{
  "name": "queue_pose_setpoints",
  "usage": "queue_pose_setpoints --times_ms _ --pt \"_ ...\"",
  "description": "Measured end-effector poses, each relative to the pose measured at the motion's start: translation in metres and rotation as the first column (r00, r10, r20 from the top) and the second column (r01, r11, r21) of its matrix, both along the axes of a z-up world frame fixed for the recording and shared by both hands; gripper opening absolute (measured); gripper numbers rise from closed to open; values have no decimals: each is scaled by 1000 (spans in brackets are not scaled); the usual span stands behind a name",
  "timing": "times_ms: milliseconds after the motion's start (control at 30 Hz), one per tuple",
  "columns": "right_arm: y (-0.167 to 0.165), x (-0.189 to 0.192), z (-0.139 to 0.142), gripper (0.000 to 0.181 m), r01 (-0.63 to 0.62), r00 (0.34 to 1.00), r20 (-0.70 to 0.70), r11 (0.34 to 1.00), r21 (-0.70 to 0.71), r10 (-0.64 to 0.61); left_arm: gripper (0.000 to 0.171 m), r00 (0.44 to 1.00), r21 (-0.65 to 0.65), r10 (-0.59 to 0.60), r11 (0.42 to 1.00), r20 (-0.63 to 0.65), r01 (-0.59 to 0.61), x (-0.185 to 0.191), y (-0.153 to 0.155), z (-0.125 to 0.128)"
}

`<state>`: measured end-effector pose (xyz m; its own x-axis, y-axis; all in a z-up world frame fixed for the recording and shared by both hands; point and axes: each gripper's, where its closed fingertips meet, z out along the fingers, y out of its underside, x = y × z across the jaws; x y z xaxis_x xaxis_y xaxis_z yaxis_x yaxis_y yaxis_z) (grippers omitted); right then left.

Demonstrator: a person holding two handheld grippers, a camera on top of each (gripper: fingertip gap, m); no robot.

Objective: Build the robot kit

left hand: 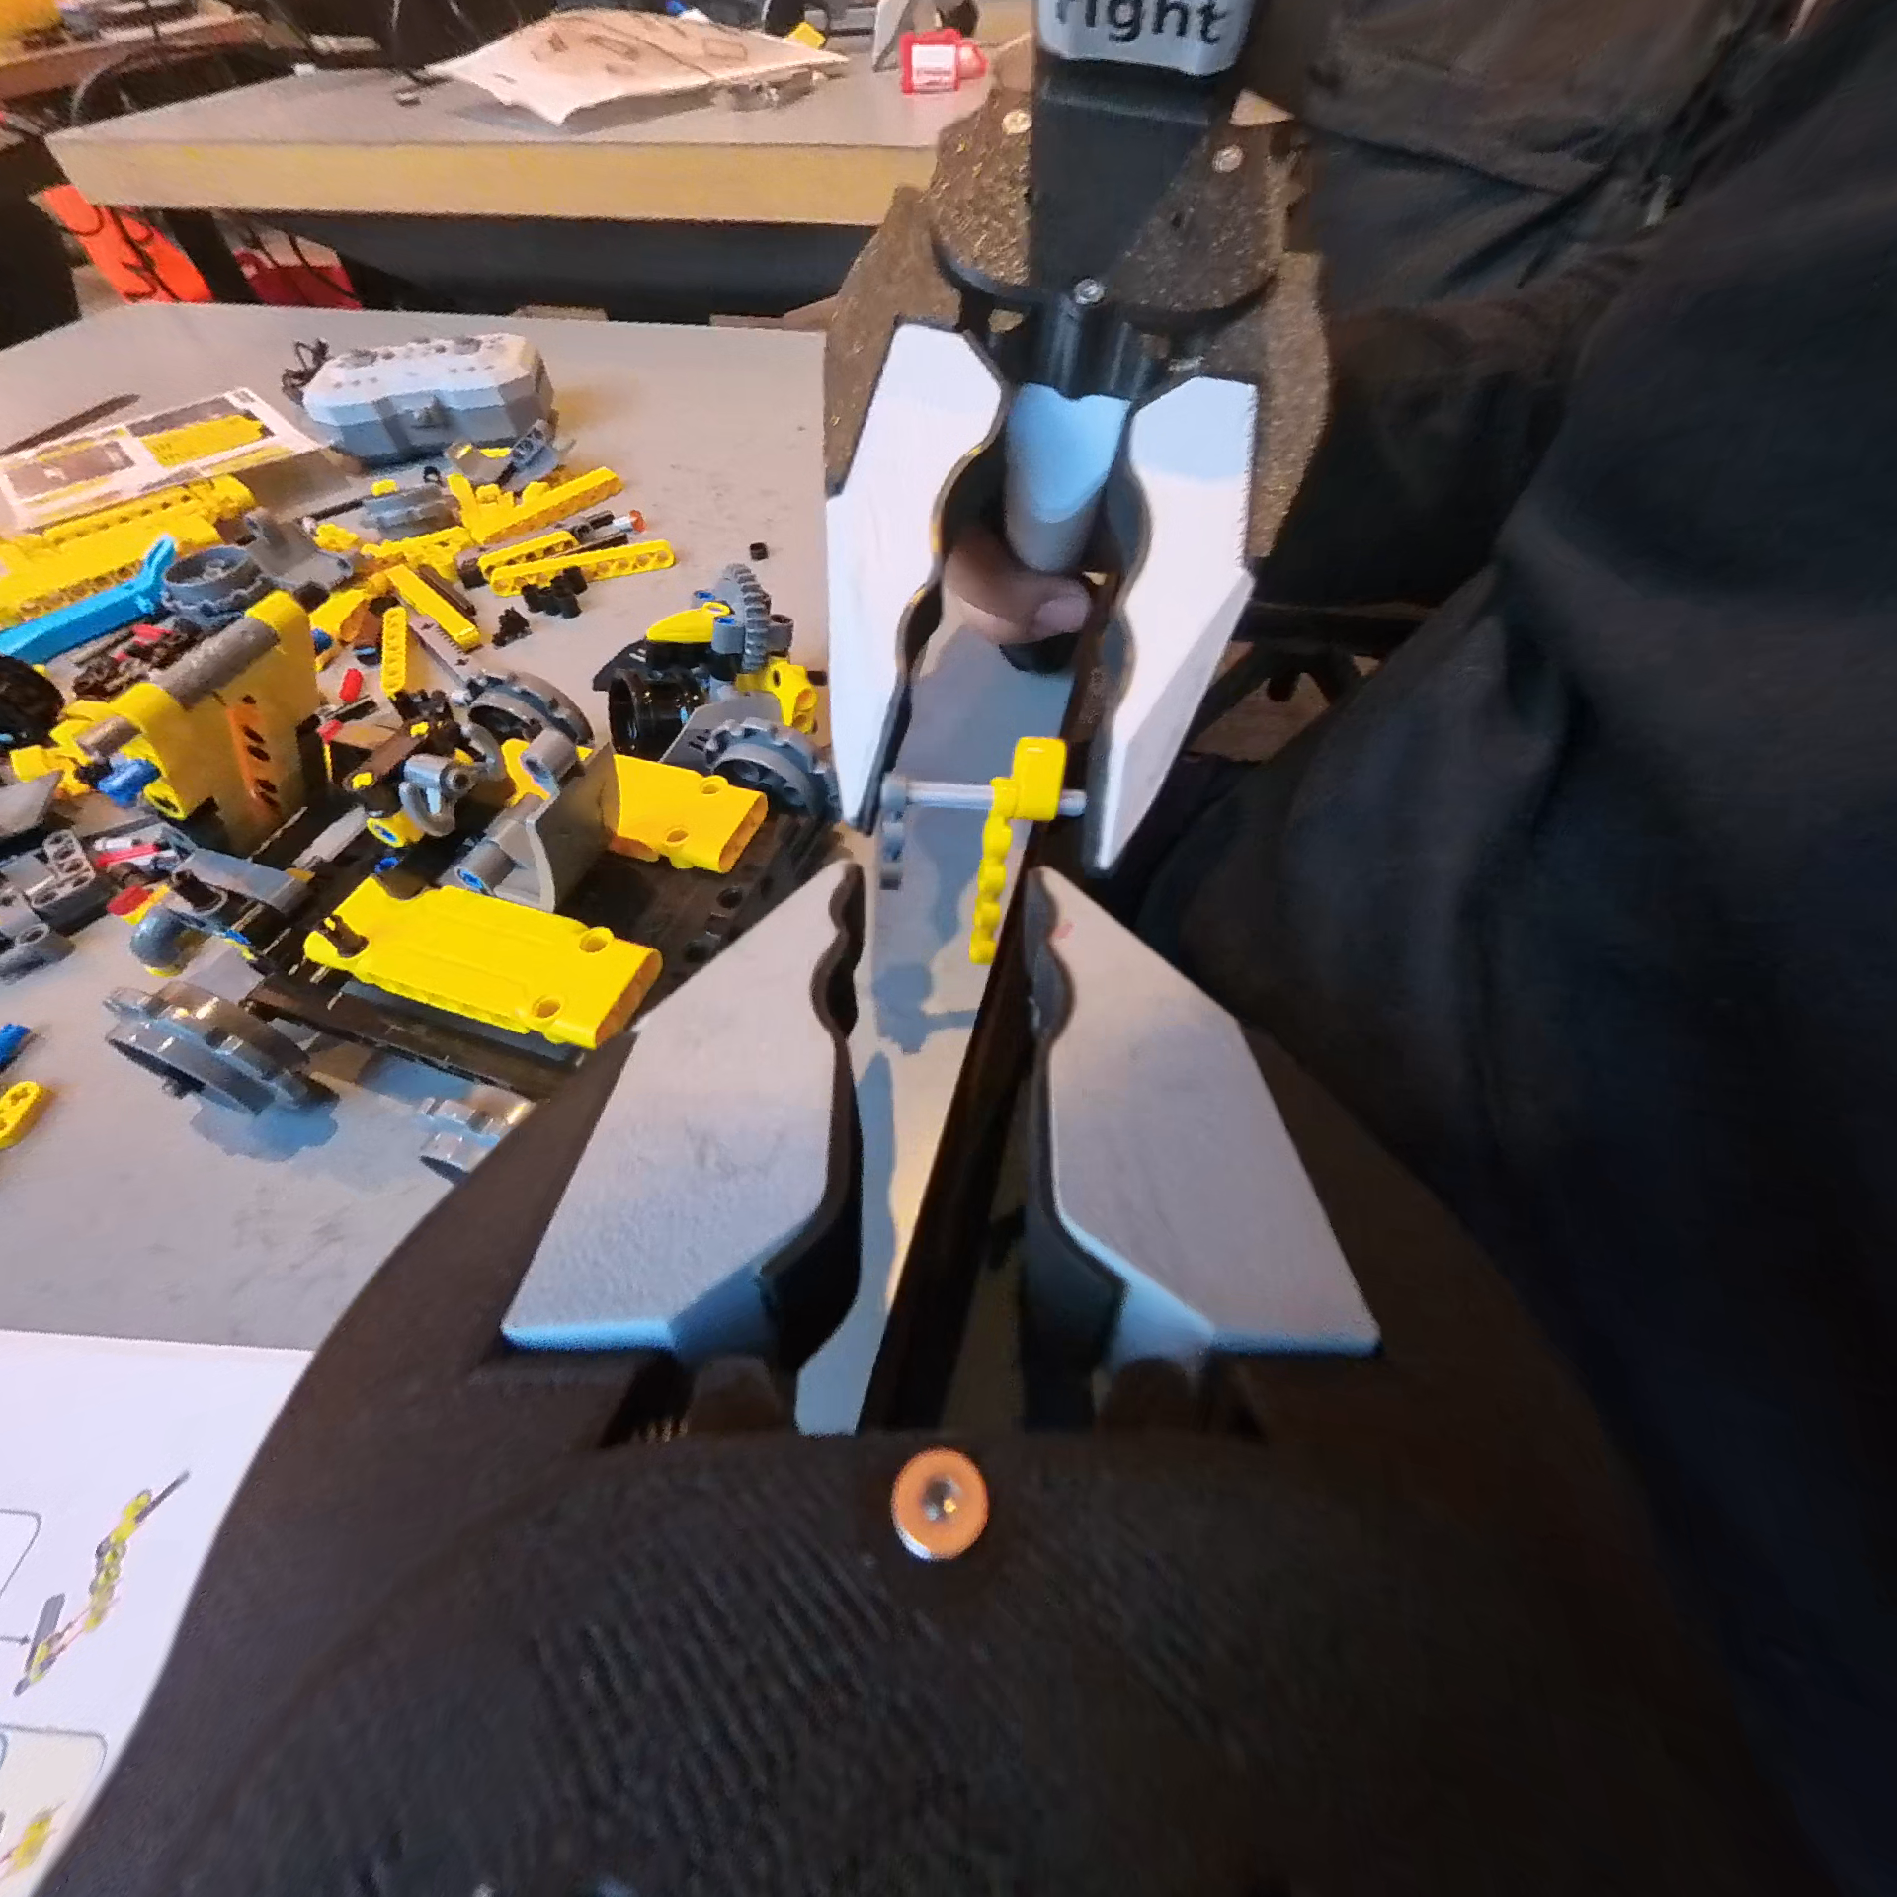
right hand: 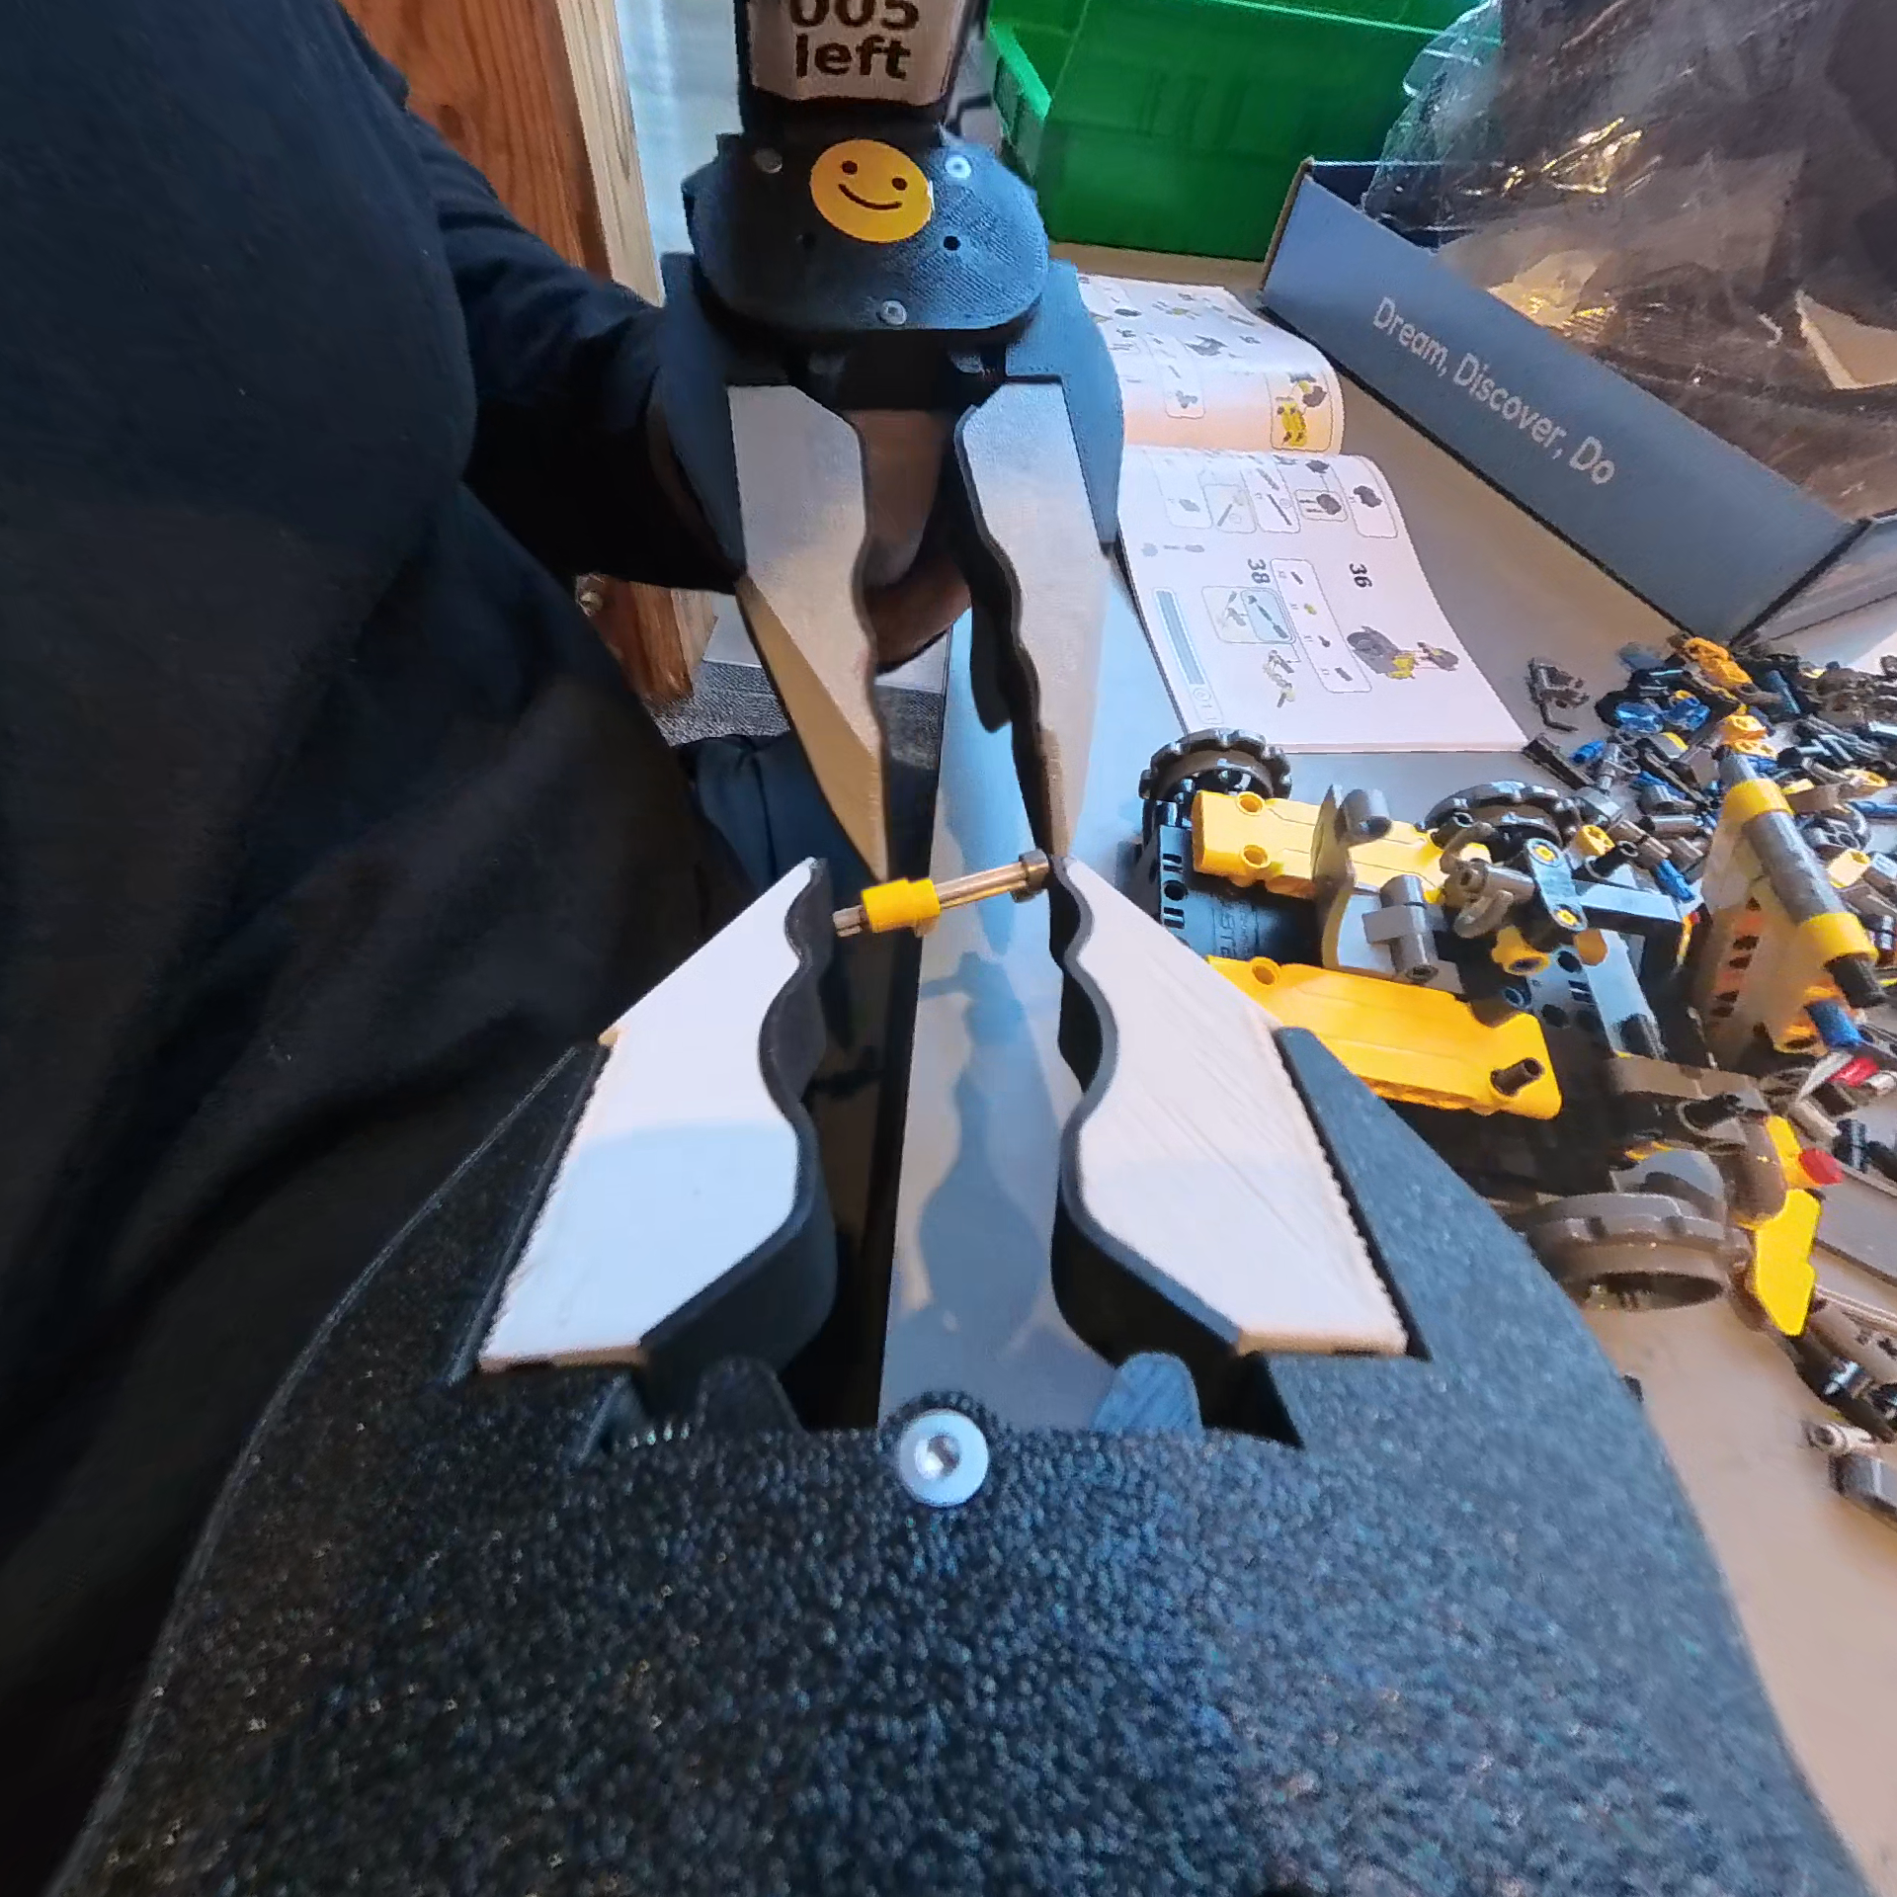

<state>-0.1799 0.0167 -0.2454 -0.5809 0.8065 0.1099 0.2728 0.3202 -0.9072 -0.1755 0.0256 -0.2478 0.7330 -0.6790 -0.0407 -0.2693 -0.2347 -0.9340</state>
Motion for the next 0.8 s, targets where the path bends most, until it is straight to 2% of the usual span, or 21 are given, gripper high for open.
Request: queue_pose_setpoints --times_ms 100,333,533,800 --pt "1 -1 -2 42 2 1000 10 1000 -9 -2 26 1000 18 -5 1000 -23 6 3 -1 0" --pt "-4 -2 0 42 -10 1000 5 1000 3 10 26 981 70 48 997 -187 -35 3 5 -14" --pt "-6 -5 5 42 -7 1000 -13 1000 -13 6 29 985 82 92 993 -143 -81 3 9 -9" --pt "-9 -6 18 42 -10 999 -52 992 -126 3 24 988 115 102 989 -119 -88 3 8 -1"
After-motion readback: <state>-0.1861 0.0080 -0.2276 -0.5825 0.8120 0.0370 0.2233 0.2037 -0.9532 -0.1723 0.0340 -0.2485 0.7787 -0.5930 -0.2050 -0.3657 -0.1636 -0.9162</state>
